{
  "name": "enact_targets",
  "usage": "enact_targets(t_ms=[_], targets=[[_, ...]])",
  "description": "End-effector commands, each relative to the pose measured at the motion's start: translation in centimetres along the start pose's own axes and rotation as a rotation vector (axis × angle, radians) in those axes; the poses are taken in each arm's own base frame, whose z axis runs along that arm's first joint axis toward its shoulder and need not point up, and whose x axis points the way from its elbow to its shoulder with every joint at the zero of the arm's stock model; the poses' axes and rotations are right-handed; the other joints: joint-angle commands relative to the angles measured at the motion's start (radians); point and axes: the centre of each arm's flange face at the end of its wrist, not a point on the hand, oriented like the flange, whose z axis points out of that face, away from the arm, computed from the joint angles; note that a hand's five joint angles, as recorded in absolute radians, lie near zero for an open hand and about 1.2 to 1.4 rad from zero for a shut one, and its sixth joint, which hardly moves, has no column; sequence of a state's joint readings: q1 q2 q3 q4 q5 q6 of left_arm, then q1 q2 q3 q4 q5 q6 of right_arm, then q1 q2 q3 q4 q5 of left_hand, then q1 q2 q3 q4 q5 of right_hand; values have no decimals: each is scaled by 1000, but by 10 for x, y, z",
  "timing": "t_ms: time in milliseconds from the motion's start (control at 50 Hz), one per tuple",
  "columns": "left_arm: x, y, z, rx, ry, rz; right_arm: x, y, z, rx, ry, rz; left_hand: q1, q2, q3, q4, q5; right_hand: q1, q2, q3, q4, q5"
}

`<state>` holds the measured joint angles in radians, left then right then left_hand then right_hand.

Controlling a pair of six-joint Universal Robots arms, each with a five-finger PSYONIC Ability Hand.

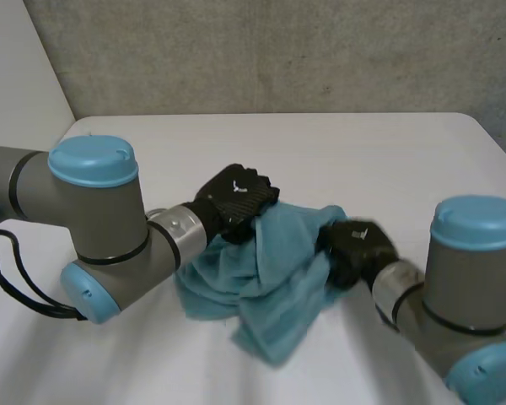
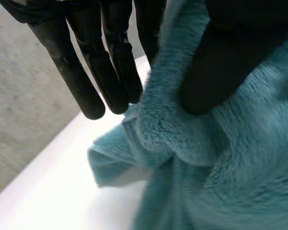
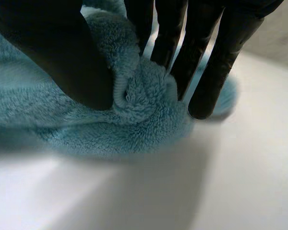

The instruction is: Fold the laundry

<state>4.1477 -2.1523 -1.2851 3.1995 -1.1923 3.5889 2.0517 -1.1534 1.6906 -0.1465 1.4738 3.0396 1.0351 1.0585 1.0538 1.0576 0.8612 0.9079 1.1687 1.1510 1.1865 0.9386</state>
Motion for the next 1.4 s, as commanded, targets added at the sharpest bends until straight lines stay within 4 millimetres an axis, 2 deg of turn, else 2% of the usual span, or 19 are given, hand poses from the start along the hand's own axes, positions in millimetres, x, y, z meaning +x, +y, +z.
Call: enact_targets(t_ms=[20, 40, 80, 140, 260, 300, 460, 580, 620, 640, 660, 680, 700, 740, 800, 840, 980, 1180, 1400], targets=[[-41, -39, 4, 129, -265, 67, 23, -101, 1, 316, 140, -70, 347, 323, 328, 324, 346, 488, 228, 245, 210, 283], [-58, -56, -3, 179, -374, 78, 23, -101, 1, 317, 140, -70, 347, 323, 328, 324, 346, 488, 228, 245, 210, 283], [-69, -69, -10, 215, -456, 84, 36, -143, -4, 436, 190, -114, 344, 321, 325, 321, 343, 488, 228, 245, 210, 283], [-82, -89, -30, 248, -581, 75, 51, -171, -9, 489, 234, -141, 335, 312, 317, 313, 335, 488, 228, 245, 210, 283], [-54, -65, -56, 94, -518, 41, 54, -188, -12, 482, 220, -153, 306, 282, 287, 283, 305, 488, 228, 245, 210, 283], [-29, -43, -73, -19, -447, 15, 53, -169, 8, 396, 187, -150, 282, 259, 264, 260, 282, 488, 228, 245, 210, 283], [32, 5, -89, -202, -306, -62, 47, -109, 54, 190, 130, -140, 285, 262, 267, 263, 285, 488, 228, 245, 210, 283], [31, 23, -83, -268, -350, -98, 48, -76, 79, 74, 122, -175, 241, 218, 223, 219, 241, 488, 228, 245, 210, 283], [24, 21, -80, -262, -379, -103, 48, -75, 80, 63, 120, -178, -193, -217, -212, -216, -194, 353, 92, 110, 74, 148], [24, 21, -80, -262, -379, -103, 48, -75, 80, 63, 120, -178, -196, -220, -215, -219, -197, 351, 91, 108, 73, 146], [18, 20, -78, -256, -397, -105, 49, -77, 80, 63, 124, -179, -554, -577, -572, -576, -554, 6, -255, -238, -273, -200], [8, 19, -78, -255, -425, -109, 52, -78, 80, 65, 133, -173, -697, -720, -716, -719, -697, -312, -573, -555, -590, -517], [8, 19, -78, -255, -425, -109, 52, -78, 80, 65, 134, -173, -698, -722, -717, -721, -699, -315, -576, -558, -594, -520], [-2, 19, -78, -255, -452, -117, 55, -89, 73, 90, 158, -164, -701, -725, -720, -724, -702, -570, -831, -813, -848, -775], [-13, 18, -79, -249, -480, -126, 58, -96, 66, 104, 177, -164, -801, -824, -820, -824, -802, -606, -866, -849, -884, -811], [-22, 2, -87, -199, -512, -124, 58, -115, 44, 143, 197, -165, -807, -830, -826, -829, -808, -623, -884, -866, -902, -829], [-41, -16, -100, -145, -534, -120, 59, -124, 2, 162, 208, -162, -804, -827, -823, -827, -805, -603, -864, -846, -881, -808], [-74, -6, -97, -137, -403, -153, 32, -79, -48, 51, 21, -162, -766, -789, -784, -788, -766, -518, -779, -761, -797, -723], [-96, 43, -87, -298, -342, -212, 19, -38, -77, -34, -99, -116, -640, -663, -658, -662, -640, -409, -670, -652, -688, -614]])
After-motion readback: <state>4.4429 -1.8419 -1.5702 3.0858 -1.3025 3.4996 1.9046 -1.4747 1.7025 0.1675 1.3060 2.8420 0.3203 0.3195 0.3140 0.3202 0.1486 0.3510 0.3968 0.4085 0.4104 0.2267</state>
